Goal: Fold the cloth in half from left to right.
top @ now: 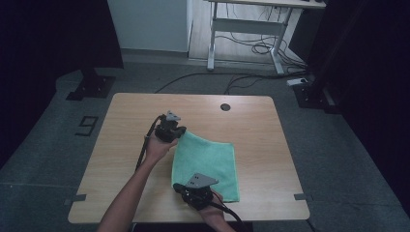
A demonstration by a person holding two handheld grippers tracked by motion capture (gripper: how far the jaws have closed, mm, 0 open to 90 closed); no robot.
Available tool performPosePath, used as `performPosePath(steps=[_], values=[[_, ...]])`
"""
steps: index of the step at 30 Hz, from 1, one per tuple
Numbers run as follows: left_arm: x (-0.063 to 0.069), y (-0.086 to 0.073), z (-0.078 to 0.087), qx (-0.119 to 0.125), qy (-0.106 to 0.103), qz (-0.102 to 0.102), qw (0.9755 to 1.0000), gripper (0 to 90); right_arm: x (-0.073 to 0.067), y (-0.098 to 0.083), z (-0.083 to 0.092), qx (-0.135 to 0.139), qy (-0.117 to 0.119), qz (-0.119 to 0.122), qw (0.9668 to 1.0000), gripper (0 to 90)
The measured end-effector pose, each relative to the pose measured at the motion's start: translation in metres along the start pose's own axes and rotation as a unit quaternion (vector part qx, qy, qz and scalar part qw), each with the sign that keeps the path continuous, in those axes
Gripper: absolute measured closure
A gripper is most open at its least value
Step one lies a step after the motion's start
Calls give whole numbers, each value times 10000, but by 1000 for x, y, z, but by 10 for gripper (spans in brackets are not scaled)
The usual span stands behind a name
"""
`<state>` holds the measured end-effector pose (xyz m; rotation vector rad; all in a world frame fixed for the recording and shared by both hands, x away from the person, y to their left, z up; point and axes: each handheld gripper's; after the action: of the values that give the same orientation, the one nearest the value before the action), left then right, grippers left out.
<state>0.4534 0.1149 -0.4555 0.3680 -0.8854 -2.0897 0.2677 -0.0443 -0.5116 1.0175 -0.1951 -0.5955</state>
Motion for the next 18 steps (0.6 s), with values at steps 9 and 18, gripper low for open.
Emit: performPosePath(steps=[9, 18], values=[[7, 9, 2, -1, -39, -71, 10000, 892, -3, 10, 8, 296, 5, 46, 9996, 887], [7, 10, 2, -37, -40, -79, 10000, 892, 0, 9, 6, 309, 20, -56, 9995, 888]])
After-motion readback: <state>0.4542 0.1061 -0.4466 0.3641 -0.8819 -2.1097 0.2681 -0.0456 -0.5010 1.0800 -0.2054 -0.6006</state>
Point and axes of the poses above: each handheld gripper's, and its own axes: z roughly backward along the jaws, y roughly out of its top, x roughly to its right, and after that the axes turned 5 degrees about -x, right-handed
